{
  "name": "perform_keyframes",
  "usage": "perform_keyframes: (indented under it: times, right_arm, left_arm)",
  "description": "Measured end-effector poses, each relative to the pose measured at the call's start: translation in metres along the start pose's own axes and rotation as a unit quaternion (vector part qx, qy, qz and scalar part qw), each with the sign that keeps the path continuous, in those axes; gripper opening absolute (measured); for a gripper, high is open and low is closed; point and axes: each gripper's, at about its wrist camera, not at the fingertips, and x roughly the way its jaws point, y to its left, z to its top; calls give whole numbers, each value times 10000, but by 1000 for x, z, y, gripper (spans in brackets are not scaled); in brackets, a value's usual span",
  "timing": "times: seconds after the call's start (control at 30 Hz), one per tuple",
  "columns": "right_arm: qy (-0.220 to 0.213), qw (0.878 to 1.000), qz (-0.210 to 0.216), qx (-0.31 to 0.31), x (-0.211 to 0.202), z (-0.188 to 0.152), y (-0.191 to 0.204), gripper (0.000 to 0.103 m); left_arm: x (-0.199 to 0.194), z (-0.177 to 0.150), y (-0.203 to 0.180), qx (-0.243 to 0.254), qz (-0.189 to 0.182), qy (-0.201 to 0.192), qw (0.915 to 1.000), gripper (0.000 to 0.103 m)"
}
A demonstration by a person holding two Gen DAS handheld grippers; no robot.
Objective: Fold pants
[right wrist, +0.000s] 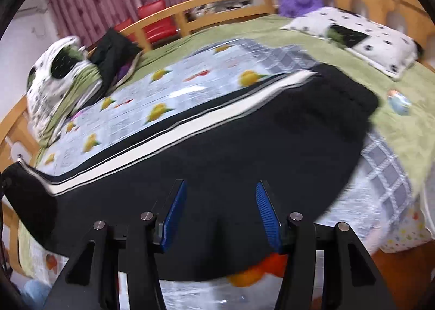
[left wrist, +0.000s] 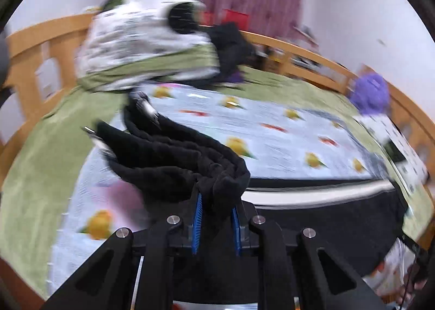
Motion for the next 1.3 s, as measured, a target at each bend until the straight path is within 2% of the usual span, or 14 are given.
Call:
perform_keyframes:
  times: [0.1,0.27,0.47,0.53,0.6,0.67,0.73,0.87,1.0,1.07,1.17,1.23,1.27,1.3]
  right_arm:
    - [25,9997,-56,238,-6,-4,-25,53]
    - [22,9996,-142,231,-12,-10,-39,53]
    - [5,9995,-75,296,-18,-13,-42,53]
    - [60,9997,2,227,-16,-15,-38,53]
    - [94,9999,-4,52,-13,-17,-28,53]
    - [104,9999,14,-110,-9,-19,-15,53]
    - [193,9993,214,-238,-1,-18,0,53]
    - [497,9937,965,-281,17,-19,36,54]
    - [778,9838,1566,-383,38,-23,79,54]
    - [851,9825,1572,-529,48,-29,103,54]
    - [886,9797,1591,-833,56,-42,132,53]
    - [966,9740,1592,-1289,59,-57,153,41]
    - [981,9725,1478,-1508,61,-62,161,37]
    - [921,9717,1158,-1841,62,-69,171,25]
  left_arm:
    - [5,-13,-55,414,-108,62,9991,17]
    - [24,-52,-124,770,-726,461,9933,17]
    - [65,-115,-163,966,-1363,1427,9756,18]
    - [66,-130,-165,1196,-1406,1635,9691,26]
    - [55,-131,-160,1301,-1515,1619,9664,32]
    - [41,-125,-146,1342,-1542,1533,9668,61]
    - [26,-116,-125,1240,-1410,1278,9739,71]
    - [21,-99,-73,975,-901,1072,9853,72]
    - [28,-89,-6,504,-128,837,9951,72]
    - [32,-89,18,349,293,762,9961,72]
    - [36,-85,48,103,563,781,9953,72]
    - [32,-80,62,-127,471,757,9959,72]
    - [29,-78,67,-244,394,729,9963,72]
    - [28,-76,69,-304,337,711,9964,72]
